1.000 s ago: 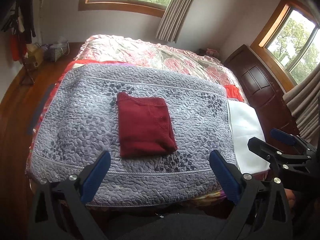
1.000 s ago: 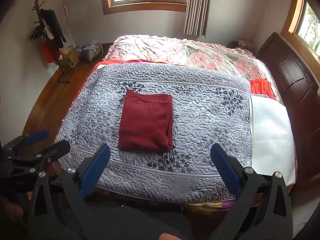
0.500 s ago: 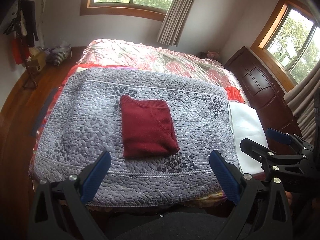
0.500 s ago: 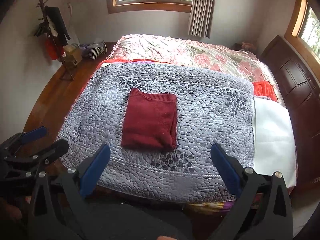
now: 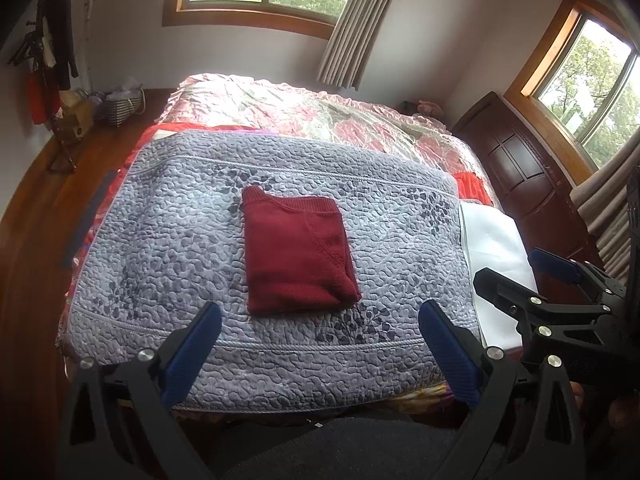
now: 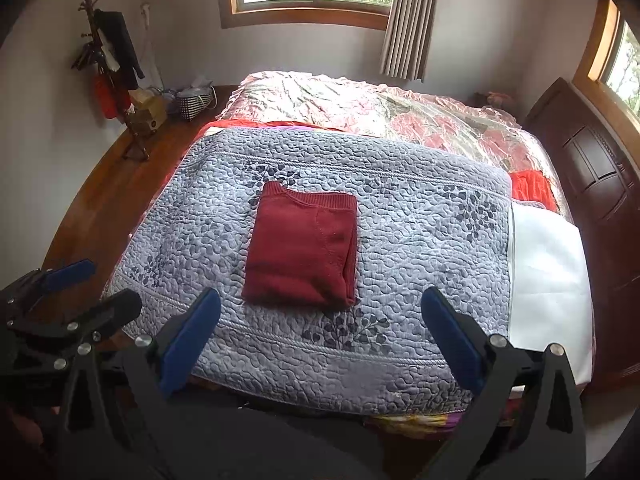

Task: Fold small clothes

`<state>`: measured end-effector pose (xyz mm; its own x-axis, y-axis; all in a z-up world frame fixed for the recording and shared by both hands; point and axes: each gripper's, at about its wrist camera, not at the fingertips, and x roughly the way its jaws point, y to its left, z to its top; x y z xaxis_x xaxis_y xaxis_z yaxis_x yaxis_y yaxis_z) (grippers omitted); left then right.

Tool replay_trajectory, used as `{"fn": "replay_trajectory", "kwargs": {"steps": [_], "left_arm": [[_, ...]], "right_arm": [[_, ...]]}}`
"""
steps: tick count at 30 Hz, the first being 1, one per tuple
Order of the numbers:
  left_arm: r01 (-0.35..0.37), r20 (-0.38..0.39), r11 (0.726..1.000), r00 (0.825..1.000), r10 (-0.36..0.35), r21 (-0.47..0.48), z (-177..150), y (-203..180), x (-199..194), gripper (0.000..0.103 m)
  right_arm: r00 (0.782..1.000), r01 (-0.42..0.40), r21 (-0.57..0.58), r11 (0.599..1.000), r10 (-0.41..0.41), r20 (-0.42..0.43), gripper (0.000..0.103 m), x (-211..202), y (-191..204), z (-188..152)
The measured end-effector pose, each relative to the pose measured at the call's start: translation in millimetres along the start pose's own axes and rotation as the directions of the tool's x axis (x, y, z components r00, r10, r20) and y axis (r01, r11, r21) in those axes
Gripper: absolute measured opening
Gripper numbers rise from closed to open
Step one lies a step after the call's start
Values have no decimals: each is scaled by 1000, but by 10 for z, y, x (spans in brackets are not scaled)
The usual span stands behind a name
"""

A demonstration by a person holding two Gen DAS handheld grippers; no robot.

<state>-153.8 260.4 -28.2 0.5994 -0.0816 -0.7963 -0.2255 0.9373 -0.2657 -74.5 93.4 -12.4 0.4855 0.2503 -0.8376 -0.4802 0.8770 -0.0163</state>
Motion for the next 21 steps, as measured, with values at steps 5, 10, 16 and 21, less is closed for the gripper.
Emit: {"fn": "replay_trajectory", "kwargs": {"steps": [5,10,16,21], "left_arm": [[0,-6,1000,1000,0,2,30,3,27,99],[-2,-7,1000,1000,2,6,50,6,46,99],[-4,-20,1000,1000,4,9,78,31,95,99],[-7,-21,1000,1000,7,3,101,58,113,99]], "right_arm": [[1000,1,2,1000,-1,4,100,18,-8,33],[1000,2,6,1000,-2,-1,100,51,-15,45],[1000,6,6,1000,-6,-3,100,72,-18,46],[1000,8,9,1000,-8,-6,100,93,-30,54]]}}
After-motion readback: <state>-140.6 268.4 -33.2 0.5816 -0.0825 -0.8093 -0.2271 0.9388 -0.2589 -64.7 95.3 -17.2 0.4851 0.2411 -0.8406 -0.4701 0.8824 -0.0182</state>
